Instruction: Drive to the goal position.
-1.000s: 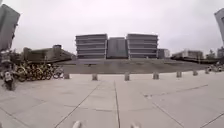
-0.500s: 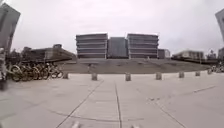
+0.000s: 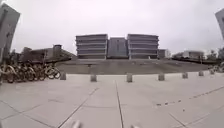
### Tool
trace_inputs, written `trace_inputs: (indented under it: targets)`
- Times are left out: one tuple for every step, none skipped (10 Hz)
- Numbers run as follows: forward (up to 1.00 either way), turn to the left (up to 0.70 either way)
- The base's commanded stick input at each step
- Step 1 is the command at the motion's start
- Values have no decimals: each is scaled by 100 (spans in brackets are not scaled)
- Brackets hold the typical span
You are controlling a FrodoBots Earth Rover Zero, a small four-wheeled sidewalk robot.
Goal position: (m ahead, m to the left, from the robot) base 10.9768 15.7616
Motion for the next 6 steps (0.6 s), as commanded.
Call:
trace_inputs:
  targets:
    - [70,0]
    - [70,0]
    - [70,0]
    - [70,0]
    - [70,0]
    - [70,0]
